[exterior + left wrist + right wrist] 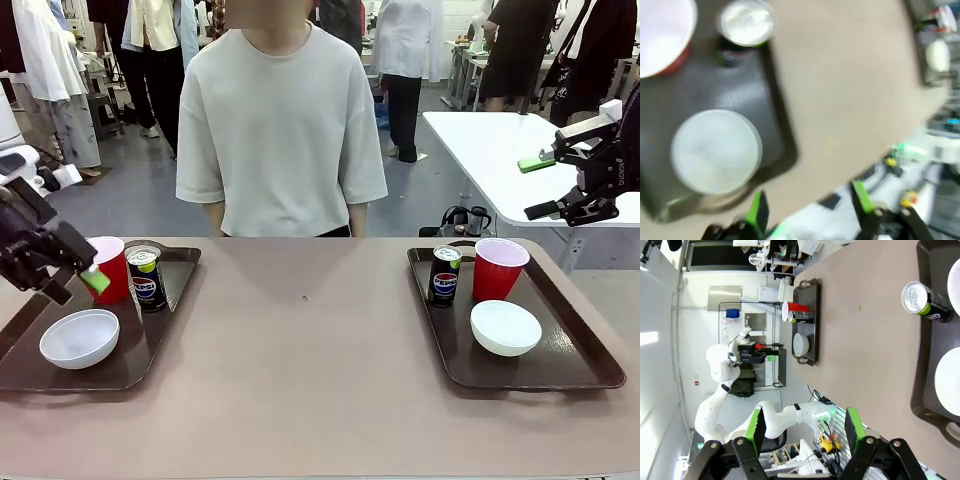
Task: Prepare tableware on both trays.
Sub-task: Pick up a Picnic Bowl from the table and place it on a Handle tray.
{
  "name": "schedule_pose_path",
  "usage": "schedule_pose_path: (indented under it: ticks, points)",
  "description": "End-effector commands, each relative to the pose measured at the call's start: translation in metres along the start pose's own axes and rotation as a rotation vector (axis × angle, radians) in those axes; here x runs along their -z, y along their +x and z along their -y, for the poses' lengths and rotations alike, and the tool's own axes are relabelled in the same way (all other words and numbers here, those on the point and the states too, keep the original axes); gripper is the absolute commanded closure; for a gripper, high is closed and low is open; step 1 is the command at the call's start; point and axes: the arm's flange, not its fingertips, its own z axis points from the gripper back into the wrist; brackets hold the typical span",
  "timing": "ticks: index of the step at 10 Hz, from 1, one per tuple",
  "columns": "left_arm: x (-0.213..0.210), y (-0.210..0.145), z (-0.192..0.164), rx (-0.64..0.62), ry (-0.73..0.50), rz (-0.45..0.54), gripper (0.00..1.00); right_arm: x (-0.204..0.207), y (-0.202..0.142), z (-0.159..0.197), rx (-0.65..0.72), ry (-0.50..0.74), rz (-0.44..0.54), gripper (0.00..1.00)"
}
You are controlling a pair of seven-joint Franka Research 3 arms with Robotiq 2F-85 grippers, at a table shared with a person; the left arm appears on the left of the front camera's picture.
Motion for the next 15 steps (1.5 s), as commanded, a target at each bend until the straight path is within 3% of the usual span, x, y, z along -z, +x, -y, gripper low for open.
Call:
schedule_pose_path:
  ticks: [1,5,8,9,10,15]
  points:
    - [-0.019,-0.001,-0.013,0.013,-0.304,0.034,0.0,-0.002,0.001,0.0,-0.003,0.005,-0.007,0.17]
    - [-0.053,-0.03,-0.046,0.094,-0.696,0.147,0.0,-0.002,0.001,0.0,-0.003,0.005,-0.007,0.17]
    - [-0.074,-0.035,-0.065,0.098,-0.873,0.186,0.0,-0.002,0.001,0.0,-0.003,0.005,-0.007,0.17]
    - [-0.076,-0.034,-0.069,0.115,-0.9,0.186,0.0,-0.002,0.001,0.0,-0.003,0.005,-0.007,0.17]
    - [-0.069,-0.045,-0.058,0.084,-0.806,0.183,0.0,-0.002,0.001,0.0,-0.003,0.005,-0.007,0.17]
    - [-0.069,-0.045,-0.058,0.084,-0.806,0.183,0.0,-0.002,0.001,0.0,-0.003,0.005,-0.007,0.17]
